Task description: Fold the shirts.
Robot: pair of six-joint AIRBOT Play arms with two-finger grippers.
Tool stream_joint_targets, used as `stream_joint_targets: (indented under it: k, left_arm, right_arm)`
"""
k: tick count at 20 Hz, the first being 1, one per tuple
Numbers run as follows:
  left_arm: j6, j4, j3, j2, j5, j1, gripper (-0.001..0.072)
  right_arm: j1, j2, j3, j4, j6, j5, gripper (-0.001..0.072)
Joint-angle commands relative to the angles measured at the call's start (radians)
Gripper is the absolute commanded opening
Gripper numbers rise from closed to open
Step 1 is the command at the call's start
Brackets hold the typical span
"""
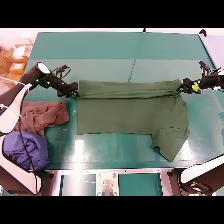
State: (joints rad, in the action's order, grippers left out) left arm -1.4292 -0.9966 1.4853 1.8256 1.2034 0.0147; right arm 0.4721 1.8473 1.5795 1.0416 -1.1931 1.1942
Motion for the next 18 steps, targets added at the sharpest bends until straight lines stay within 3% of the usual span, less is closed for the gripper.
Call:
stream_joint_targets:
  k: [1,6,11,12,13,14,15,18]
  left_arm:
    - [-0.037,0.011,-0.002,-0.008,0.118,0.001,0.0020]
    - [-0.087,-0.002,-0.008,-0.027,0.154,0.001,0.0021]
    - [-0.119,-0.029,-0.088,-0.026,0.074,0.001,0.0022]
    - [-0.119,-0.028,-0.092,-0.026,0.059,0.001,0.0023]
    - [-0.120,-0.023,-0.091,-0.026,0.053,0.001,0.0078]
    - [-0.127,-0.015,-0.091,-0.026,0.056,0.001,0.0367]
    - [-0.144,-0.012,-0.090,-0.026,0.073,-0.002,0.0520]
    - [-0.133,0.004,-0.047,-0.036,0.198,-0.019,0.0521]
  right_arm:
    - [-0.002,0.001,-0.001,0.004,-0.001,-0.001,0.0022]
    - [-0.002,0.001,-0.001,0.028,-0.004,0.000,0.0021]
    - [-0.003,0.001,-0.001,0.030,-0.005,0.002,0.0022]
    - [-0.003,0.001,-0.002,0.030,-0.011,0.007,0.0059]
    - [-0.003,0.001,-0.002,0.030,-0.039,0.012,0.0150]
    - [-0.002,0.000,-0.001,0.031,-0.061,0.026,0.0263]
    - [0.003,-0.005,0.004,0.040,-0.088,0.051,0.0314]
    - [0.051,-0.059,0.006,0.041,-0.143,0.134,0.0306]
